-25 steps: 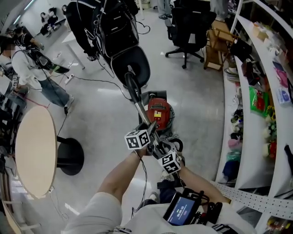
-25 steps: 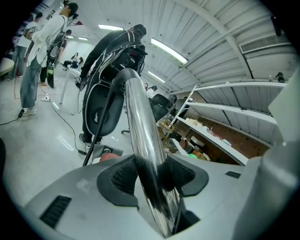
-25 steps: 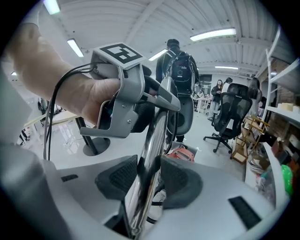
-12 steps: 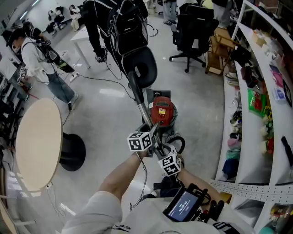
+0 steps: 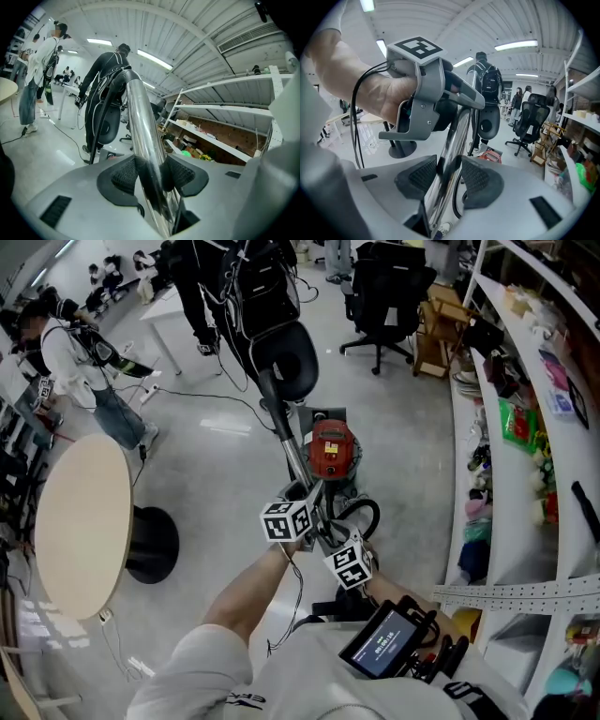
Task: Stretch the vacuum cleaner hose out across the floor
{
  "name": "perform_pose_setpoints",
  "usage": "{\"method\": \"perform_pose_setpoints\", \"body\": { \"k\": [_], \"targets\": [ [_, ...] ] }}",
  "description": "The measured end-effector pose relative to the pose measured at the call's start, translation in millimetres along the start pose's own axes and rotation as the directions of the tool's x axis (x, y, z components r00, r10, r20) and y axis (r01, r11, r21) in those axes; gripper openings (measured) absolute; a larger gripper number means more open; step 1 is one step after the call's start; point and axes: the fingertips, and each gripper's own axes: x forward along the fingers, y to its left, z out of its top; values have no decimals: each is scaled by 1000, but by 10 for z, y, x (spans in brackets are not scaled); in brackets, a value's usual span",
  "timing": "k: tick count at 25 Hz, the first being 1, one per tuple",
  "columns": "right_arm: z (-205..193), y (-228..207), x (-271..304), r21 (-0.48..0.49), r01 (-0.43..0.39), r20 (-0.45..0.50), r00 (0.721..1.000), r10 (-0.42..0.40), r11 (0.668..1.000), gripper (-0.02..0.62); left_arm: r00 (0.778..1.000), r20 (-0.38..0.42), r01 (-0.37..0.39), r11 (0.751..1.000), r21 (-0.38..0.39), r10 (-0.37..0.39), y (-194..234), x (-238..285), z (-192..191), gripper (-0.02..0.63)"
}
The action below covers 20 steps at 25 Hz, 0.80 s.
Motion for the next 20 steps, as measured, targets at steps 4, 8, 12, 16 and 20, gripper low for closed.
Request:
{"method": "perform_pose_setpoints", "body": {
  "k": [4,8,12,16,20],
  "targets": [
    [57,165,-112,-4,-13,24,1000,13,1000,173,1000,14,20,998,59,-21,-148,-199,38,187],
    [130,400,-234,-8,-48,50,998,49,999,181,998,23,49,991,121,-52,-284,-425,57,187],
    [178,602,-391,-17,-54,70,996,55,998,181,997,34,61,987,150,-67,-387,-687,75,187],
    [174,845,-526,-12,-82,82,993,83,997,184,996,42,72,980,184,-81,-484,-933,26,187],
    [113,1083,-643,-6,-128,90,988,128,992,190,994,33,98,967,234,-109,-620,-1144,-58,187]
  ]
}}
